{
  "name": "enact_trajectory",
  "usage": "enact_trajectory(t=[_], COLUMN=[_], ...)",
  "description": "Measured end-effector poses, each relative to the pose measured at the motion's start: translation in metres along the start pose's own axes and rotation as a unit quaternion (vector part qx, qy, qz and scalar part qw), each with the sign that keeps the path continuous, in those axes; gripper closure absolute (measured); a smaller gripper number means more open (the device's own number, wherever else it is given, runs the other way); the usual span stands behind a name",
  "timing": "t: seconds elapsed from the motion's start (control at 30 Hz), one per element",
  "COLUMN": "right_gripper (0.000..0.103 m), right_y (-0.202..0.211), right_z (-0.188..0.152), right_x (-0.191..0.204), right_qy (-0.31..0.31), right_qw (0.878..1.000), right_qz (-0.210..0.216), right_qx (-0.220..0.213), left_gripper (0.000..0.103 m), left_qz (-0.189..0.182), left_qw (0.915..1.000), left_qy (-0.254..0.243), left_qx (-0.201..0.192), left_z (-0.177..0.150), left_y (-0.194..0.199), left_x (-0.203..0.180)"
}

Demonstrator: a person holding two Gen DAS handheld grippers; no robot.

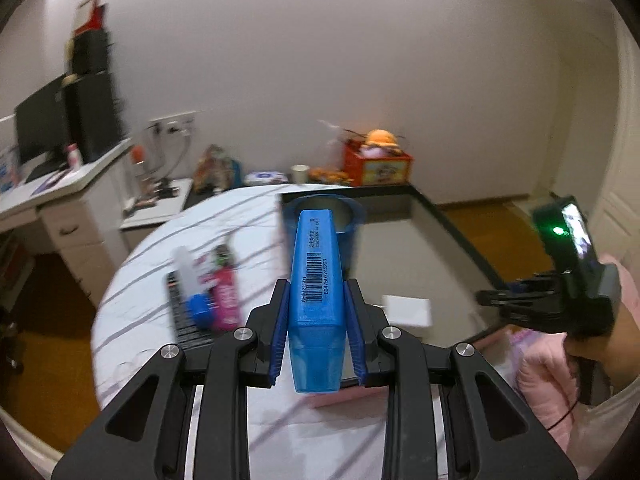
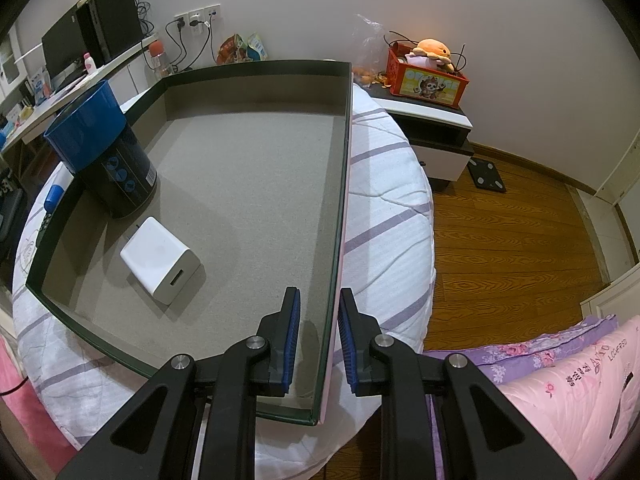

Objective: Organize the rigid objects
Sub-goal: 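Carry the blue highlighter into the tray and release it beside the charger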

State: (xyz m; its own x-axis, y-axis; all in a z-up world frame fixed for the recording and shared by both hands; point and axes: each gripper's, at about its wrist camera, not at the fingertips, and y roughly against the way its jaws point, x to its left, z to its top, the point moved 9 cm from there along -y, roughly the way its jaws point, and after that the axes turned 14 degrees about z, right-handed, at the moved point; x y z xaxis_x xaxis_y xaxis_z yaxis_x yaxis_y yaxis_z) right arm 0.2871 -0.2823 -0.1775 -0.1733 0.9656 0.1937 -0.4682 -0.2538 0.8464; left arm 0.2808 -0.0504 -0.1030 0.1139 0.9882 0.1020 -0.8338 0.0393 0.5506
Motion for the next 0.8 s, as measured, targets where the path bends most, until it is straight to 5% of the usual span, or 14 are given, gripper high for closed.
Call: enact_trajectory(t=[0.3, 0.8], right_gripper=[0.082, 0.081], right_y=[0.0, 0.003], right_z=[-0.001, -0.002], right_x=[0.0, 0.0], right_qy=[-0.003, 0.0], right_qw=[1.0, 1.0], right_qz=[0.006, 0.021], right_qx=[-0.006, -0.01], left_gripper=[0.076, 0.076], left_qz=[-0.087, -0.085], left_qw=[0.9948, 0.9903], left_qy=[-0.042, -0.07], left_qx=[0.031, 0.085], left_z=[0.005, -0.007], left_y=[-0.024, -0.075], left_x=[-0.094, -0.147])
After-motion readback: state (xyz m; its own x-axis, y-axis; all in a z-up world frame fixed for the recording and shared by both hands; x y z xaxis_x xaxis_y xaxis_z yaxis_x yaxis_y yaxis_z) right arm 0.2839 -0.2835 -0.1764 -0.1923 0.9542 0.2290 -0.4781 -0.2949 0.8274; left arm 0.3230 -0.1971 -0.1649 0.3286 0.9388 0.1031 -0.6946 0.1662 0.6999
